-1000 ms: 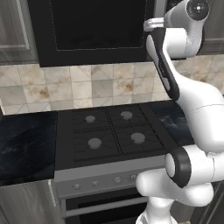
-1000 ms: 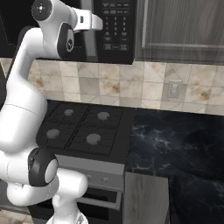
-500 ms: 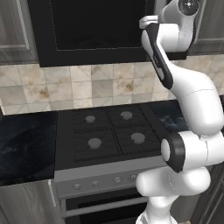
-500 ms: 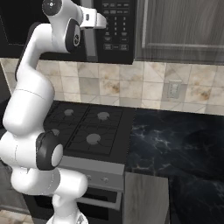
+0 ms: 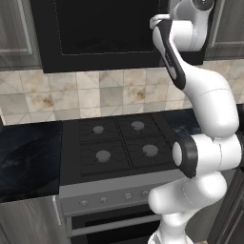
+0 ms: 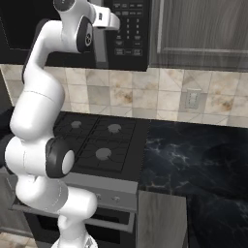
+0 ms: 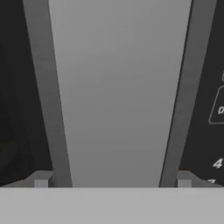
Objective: Retrieve the reheated potato from the microwave, then place the potato, cheese, and condiment on the cutting board.
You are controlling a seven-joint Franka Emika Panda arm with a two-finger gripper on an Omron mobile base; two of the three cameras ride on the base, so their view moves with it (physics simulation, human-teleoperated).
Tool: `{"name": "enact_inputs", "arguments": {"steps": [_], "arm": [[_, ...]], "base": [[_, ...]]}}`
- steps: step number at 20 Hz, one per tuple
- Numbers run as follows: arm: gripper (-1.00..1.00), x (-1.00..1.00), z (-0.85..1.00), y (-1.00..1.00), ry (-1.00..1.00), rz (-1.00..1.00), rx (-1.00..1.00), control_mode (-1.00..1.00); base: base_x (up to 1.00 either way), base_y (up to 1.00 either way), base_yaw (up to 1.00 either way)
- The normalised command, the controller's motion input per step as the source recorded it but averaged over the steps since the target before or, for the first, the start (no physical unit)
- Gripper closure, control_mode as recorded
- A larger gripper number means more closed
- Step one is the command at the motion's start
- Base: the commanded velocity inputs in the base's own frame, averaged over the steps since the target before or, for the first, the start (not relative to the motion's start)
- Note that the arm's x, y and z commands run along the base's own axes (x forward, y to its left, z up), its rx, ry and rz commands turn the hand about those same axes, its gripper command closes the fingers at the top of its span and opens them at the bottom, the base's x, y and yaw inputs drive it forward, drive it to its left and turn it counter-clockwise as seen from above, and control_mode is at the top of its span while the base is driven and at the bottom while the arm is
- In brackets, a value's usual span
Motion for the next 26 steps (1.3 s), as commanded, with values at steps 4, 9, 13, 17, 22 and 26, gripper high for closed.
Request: {"name": "enact_inputs", "arguments": {"steps": [4,9,13,17,22,26], "arm": [[1.00,0.39,-0.09,0.08,0.00,0.00,0.04,-1.00],[1.00,0.18,-0.13,0.21,-0.05,0.00,0.05,-1.00],[1.00,-0.16,-0.10,0.30,-0.11,0.00,0.05,-1.00],[1.00,-0.51,0.00,0.19,-0.03,0.00,0.11,-1.00],[1.00,-0.74,0.03,0.16,0.00,0.00,0.10,-1.00],[1.00,-0.84,0.05,0.09,0.00,0.00,0.05,-1.00]], "base": [[0.00,0.00,0.00],[0.00,0.00,0.00],[0.00,0.00,0.00],[0.00,0.00,0.00],[0.00,0.00,0.00],[0.00,0.00,0.00]]}}
